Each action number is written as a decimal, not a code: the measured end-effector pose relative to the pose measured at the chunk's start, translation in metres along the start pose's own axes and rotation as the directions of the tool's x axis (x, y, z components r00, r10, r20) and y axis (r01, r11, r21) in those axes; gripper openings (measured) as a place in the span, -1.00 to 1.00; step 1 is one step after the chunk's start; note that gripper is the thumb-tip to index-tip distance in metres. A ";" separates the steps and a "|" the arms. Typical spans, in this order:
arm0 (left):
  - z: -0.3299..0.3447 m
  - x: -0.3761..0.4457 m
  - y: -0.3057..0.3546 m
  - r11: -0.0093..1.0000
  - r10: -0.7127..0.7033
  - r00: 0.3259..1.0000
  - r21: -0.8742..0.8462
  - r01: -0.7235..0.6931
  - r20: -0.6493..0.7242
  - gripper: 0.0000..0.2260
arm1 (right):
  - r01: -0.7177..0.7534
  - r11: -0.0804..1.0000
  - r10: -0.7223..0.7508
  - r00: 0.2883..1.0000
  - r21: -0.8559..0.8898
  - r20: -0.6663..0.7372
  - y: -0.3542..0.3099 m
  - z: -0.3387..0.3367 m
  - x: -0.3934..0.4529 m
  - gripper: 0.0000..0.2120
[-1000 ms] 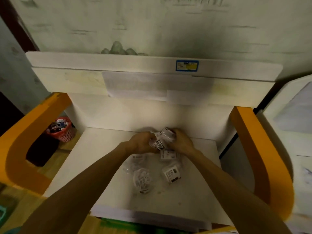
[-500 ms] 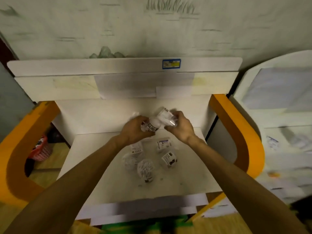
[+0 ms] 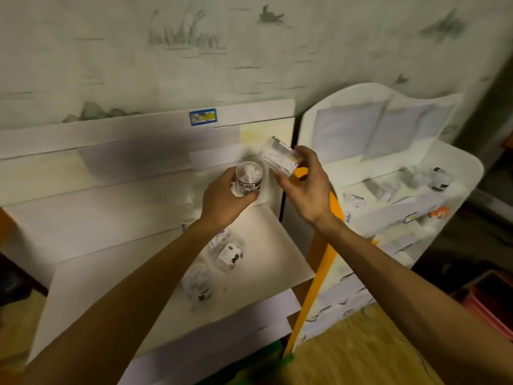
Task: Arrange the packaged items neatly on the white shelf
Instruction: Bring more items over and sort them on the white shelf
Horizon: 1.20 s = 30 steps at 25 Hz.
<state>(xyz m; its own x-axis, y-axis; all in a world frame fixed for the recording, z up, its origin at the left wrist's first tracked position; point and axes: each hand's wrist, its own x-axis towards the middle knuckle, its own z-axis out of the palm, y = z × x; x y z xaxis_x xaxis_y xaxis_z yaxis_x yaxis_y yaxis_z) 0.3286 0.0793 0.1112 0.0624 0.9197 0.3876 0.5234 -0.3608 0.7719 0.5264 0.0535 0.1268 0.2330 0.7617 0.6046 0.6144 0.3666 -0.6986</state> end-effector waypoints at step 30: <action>0.556 0.056 0.244 0.986 0.002 0.846 0.141 -0.091 0.533 -0.52 | -0.510 0.806 0.512 0.855 -0.300 -0.077 0.433 -0.439 0.007 -0.42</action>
<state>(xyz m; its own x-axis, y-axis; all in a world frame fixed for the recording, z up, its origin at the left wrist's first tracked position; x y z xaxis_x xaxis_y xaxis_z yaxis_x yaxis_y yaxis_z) 0.9324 0.1288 0.0414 0.5067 0.8599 0.0613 0.6299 -0.4179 0.6547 1.1253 -0.0166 -0.0036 0.5717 0.7985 0.1887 0.6032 -0.2531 -0.7564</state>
